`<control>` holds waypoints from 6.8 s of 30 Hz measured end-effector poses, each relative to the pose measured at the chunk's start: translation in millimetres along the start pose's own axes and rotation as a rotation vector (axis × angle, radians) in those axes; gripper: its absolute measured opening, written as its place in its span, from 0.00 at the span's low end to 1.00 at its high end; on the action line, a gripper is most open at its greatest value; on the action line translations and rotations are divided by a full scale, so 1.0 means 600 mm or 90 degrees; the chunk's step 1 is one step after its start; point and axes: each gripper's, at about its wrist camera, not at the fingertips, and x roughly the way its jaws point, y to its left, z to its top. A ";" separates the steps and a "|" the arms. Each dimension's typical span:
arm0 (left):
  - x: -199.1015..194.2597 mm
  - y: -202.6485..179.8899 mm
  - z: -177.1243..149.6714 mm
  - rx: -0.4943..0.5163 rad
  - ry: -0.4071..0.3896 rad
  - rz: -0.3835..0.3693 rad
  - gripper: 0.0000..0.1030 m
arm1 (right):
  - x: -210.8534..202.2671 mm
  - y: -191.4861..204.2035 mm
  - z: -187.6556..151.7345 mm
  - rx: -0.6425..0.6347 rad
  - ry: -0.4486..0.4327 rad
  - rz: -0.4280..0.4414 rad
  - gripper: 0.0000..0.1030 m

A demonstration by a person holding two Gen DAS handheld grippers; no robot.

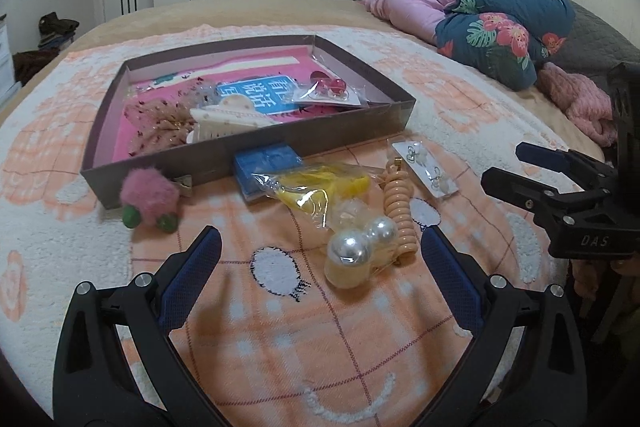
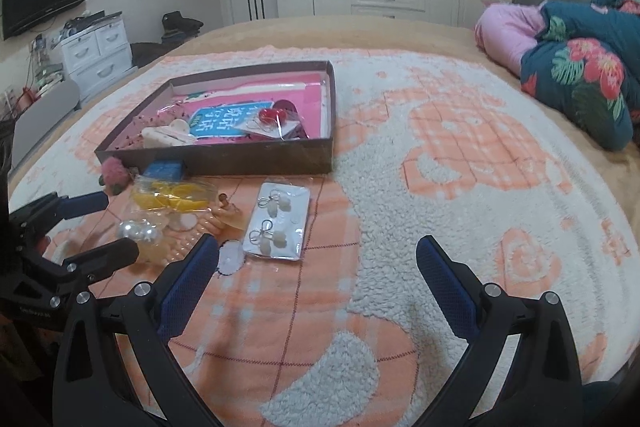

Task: Organize jewelry
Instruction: 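Grasp the bagged white pearl earrings with the left tool while the right tool grasps the white earring card, then carry the pearl earrings and earring card into the tray and open both tools, then withdraw both tools from the tray toward the loose items beside it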

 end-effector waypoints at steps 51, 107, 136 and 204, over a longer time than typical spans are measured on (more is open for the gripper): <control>-0.020 -0.021 0.001 0.027 0.000 -0.086 0.32 | 0.036 0.014 0.012 -0.009 -0.007 0.014 0.38; -0.096 0.157 0.054 -0.118 -0.115 0.062 0.32 | 0.007 0.171 0.073 -0.132 -0.080 0.166 0.38; 0.004 0.224 0.130 -0.154 -0.073 0.086 0.33 | 0.124 0.118 0.160 -0.100 -0.058 0.123 0.38; -0.060 0.178 0.128 -0.138 -0.137 0.096 0.82 | 0.053 0.075 0.143 -0.025 -0.091 0.097 0.79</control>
